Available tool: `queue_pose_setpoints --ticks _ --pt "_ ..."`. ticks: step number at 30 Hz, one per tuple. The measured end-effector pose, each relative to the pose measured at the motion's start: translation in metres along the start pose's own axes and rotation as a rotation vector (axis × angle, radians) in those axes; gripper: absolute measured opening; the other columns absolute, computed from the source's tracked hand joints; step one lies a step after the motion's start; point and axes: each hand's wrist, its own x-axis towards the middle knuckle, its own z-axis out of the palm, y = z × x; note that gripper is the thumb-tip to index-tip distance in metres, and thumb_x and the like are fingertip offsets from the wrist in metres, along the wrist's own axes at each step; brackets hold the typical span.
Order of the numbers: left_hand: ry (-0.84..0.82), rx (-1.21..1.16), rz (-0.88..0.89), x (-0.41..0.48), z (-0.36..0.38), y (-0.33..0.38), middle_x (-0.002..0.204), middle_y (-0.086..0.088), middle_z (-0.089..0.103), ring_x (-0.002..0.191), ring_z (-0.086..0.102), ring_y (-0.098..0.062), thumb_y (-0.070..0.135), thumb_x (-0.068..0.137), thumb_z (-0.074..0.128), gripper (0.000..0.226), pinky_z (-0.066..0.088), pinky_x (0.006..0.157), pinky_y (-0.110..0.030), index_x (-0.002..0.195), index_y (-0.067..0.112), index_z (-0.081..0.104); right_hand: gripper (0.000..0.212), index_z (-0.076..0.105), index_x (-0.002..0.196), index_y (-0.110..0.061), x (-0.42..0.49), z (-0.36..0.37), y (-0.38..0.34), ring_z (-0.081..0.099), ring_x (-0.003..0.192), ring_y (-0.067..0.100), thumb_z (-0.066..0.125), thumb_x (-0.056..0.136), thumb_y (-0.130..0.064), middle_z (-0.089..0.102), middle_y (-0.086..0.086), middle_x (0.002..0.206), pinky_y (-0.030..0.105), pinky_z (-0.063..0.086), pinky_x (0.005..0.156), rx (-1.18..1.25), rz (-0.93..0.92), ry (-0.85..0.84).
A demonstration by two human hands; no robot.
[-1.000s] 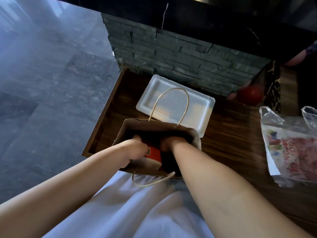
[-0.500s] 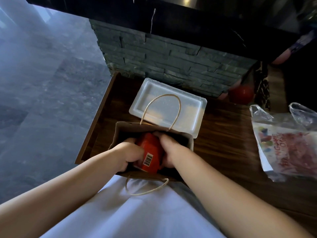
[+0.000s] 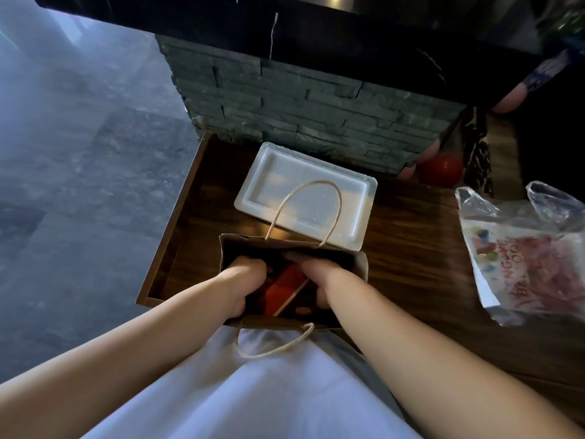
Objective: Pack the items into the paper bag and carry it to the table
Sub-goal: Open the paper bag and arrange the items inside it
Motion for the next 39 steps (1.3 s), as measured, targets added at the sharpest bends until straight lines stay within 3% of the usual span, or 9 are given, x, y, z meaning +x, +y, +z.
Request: queue_pose_setpoints --ticks 3,8,10,12,15,16,19,25,39 --pt "0.010 -0.043 -0.024 0.001 -0.001 0.002 0.072 -0.014 0.067 0.071 0.063 -0.030 0.005 0.085 0.046 0.021 0.054 0.077 -0.038 0.083 0.008 0.066 0.044 0.059 0.126 -0.008 0.003 0.003 0.004 0.057 0.116 0.031 0.062 0.090 -0.032 0.061 0.015 0.128 0.037 0.047 0.096 -0.129 -0.131 0.138" --pt "0.010 -0.145 -0.085 0.003 -0.002 0.003 0.081 -0.016 0.068 0.073 0.065 -0.032 0.009 0.086 0.046 0.016 0.053 0.064 -0.036 0.084 0.012 0.062 0.024 0.057 0.111 -0.014 -0.011 -0.004 -0.003 0.055 0.098 0.032 0.061 0.089 -0.022 0.061 0.015 0.110 0.043 0.048 0.088 -0.121 -0.011 0.038" --pt "0.018 -0.184 -0.089 0.005 -0.004 0.001 0.084 -0.016 0.067 0.075 0.064 -0.031 0.010 0.088 0.046 0.016 0.051 0.061 -0.034 0.084 0.013 0.061 0.033 0.052 0.112 -0.015 -0.013 -0.011 -0.004 0.053 0.103 0.033 0.064 0.082 -0.013 0.056 0.014 0.113 0.048 0.050 0.087 -0.112 0.038 0.022" --pt "0.020 -0.202 -0.098 0.006 -0.004 0.000 0.087 -0.017 0.066 0.079 0.063 -0.032 0.007 0.088 0.045 0.015 0.051 0.064 -0.037 0.085 0.011 0.059 0.042 0.052 0.116 -0.014 -0.015 -0.016 -0.004 0.050 0.113 0.038 0.062 0.077 -0.002 0.054 0.016 0.121 0.049 0.050 0.089 -0.121 0.055 0.030" --pt "-0.016 -0.178 -0.143 0.008 0.000 0.002 0.101 -0.020 0.064 0.097 0.062 -0.036 0.003 0.087 0.044 0.015 0.052 0.081 -0.045 0.092 0.008 0.058 0.018 0.059 0.090 -0.005 -0.020 -0.017 -0.002 0.054 0.096 0.035 0.049 0.081 0.007 0.057 0.017 0.097 0.046 0.045 0.100 -0.149 0.088 -0.009" --pt "-0.025 -0.163 -0.157 0.008 0.002 0.003 0.103 -0.021 0.064 0.100 0.062 -0.036 0.003 0.086 0.044 0.016 0.051 0.084 -0.046 0.094 0.007 0.058 0.016 0.060 0.086 -0.004 -0.021 -0.017 -0.001 0.054 0.091 0.034 0.048 0.084 0.006 0.056 0.016 0.091 0.043 0.046 0.099 -0.167 0.098 -0.008" --pt "-0.068 -0.159 -0.159 0.008 0.009 0.008 0.103 -0.019 0.067 0.095 0.065 -0.034 0.011 0.088 0.047 0.015 0.054 0.085 -0.045 0.095 0.009 0.061 0.028 0.061 0.115 -0.004 -0.017 -0.017 0.002 0.059 0.103 0.029 0.054 0.090 -0.014 0.063 0.016 0.105 0.037 0.046 0.098 -0.220 0.067 0.028" --pt "-0.106 -0.176 -0.144 0.012 0.015 0.019 0.096 -0.013 0.076 0.084 0.073 -0.030 0.033 0.091 0.051 0.027 0.060 0.075 -0.043 0.097 0.014 0.070 0.046 0.059 0.122 -0.007 -0.019 -0.017 0.003 0.056 0.119 0.026 0.067 0.082 -0.029 0.060 0.009 0.126 0.035 0.042 0.106 -0.213 0.099 0.044" --pt "-0.126 -0.051 -0.204 0.013 0.022 0.019 0.110 -0.013 0.074 0.099 0.071 -0.032 0.042 0.088 0.051 0.041 0.055 0.094 -0.048 0.113 0.015 0.070 0.057 0.041 0.144 -0.015 -0.012 -0.020 0.000 0.037 0.138 0.029 0.041 0.094 -0.041 0.039 0.009 0.152 0.043 0.032 0.114 -0.103 0.027 0.158"
